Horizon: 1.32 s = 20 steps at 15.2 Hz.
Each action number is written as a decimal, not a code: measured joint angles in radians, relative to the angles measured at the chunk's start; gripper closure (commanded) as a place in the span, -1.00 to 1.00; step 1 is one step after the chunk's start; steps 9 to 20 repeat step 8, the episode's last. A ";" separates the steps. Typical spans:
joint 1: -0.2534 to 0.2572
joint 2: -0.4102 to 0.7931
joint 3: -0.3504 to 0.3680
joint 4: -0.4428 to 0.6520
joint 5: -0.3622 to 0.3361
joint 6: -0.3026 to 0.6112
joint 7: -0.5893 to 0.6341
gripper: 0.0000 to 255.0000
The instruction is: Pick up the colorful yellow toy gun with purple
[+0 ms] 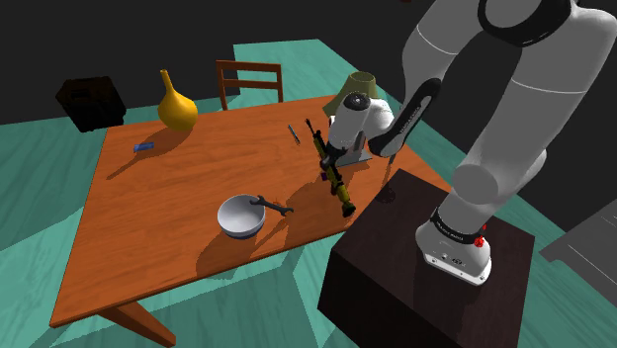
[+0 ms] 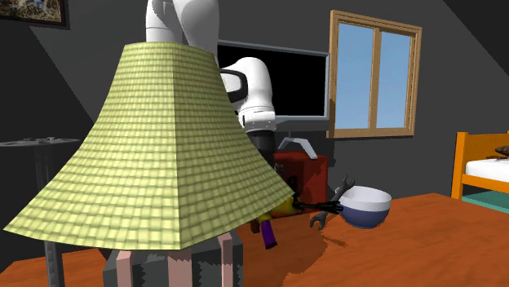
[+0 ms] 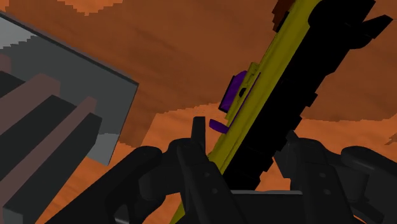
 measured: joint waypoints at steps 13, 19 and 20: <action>-0.028 -0.157 0.089 -0.076 0.408 -0.047 -0.344 1.00; -0.028 -0.157 0.089 -0.076 0.408 -0.047 -0.344 1.00; -0.028 -0.157 0.089 -0.076 0.408 -0.047 -0.344 1.00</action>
